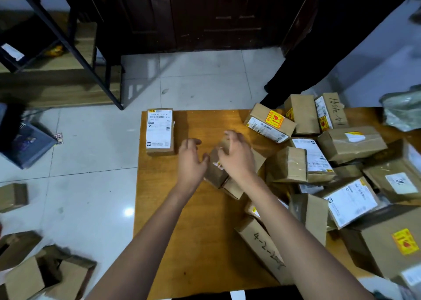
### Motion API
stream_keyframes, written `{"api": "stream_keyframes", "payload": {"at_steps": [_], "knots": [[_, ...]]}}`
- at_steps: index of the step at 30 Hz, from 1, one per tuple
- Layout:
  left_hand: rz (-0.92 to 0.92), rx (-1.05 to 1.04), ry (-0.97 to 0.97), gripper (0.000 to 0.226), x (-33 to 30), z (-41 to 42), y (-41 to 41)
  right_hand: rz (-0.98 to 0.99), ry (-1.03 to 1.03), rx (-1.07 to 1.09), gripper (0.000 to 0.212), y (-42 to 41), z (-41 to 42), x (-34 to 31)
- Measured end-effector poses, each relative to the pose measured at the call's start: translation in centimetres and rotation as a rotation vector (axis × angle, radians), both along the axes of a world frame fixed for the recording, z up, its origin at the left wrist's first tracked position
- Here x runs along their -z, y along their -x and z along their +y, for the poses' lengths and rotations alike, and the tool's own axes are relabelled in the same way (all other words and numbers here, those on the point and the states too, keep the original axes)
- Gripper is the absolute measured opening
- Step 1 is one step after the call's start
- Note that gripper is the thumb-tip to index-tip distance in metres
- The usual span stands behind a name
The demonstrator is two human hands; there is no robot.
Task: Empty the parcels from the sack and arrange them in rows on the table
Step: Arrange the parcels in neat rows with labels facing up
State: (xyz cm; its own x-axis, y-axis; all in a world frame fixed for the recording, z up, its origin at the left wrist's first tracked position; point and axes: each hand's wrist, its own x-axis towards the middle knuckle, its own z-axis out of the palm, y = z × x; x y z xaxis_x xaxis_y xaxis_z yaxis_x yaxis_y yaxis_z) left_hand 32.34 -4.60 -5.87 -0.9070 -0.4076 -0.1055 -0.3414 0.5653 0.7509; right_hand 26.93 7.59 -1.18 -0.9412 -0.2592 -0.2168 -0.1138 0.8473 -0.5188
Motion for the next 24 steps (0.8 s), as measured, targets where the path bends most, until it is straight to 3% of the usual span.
{"api": "stream_keyframes", "payload": {"at_steps": [7, 12, 16, 19, 24], "knots": [[-0.093, 0.269, 0.086, 0.047, 0.3, 7.4, -0.7, -0.025, -0.37, -0.018, 0.04, -2.0, 6.0, -1.4], [-0.213, 0.356, 0.327, 0.056, 0.9, 10.6, -1.2, -0.125, -0.375, -0.012, 0.046, -3.0, 7.5, -0.4], [-0.212, 0.322, 0.367, 0.06, 1.4, 11.4, -1.4, -0.161, -0.358, -0.008, 0.046, -3.4, 8.1, -0.2], [-0.182, 0.286, 0.285, 0.059, 1.5, 11.6, -1.3, -0.145, -0.333, -0.014, 0.043, -3.5, 8.8, -0.3], [-0.025, -0.024, -0.241, 0.053, -0.9, 10.4, -1.8, 0.054, -0.048, 0.063, 0.038, -3.4, 9.7, -1.2]]}}
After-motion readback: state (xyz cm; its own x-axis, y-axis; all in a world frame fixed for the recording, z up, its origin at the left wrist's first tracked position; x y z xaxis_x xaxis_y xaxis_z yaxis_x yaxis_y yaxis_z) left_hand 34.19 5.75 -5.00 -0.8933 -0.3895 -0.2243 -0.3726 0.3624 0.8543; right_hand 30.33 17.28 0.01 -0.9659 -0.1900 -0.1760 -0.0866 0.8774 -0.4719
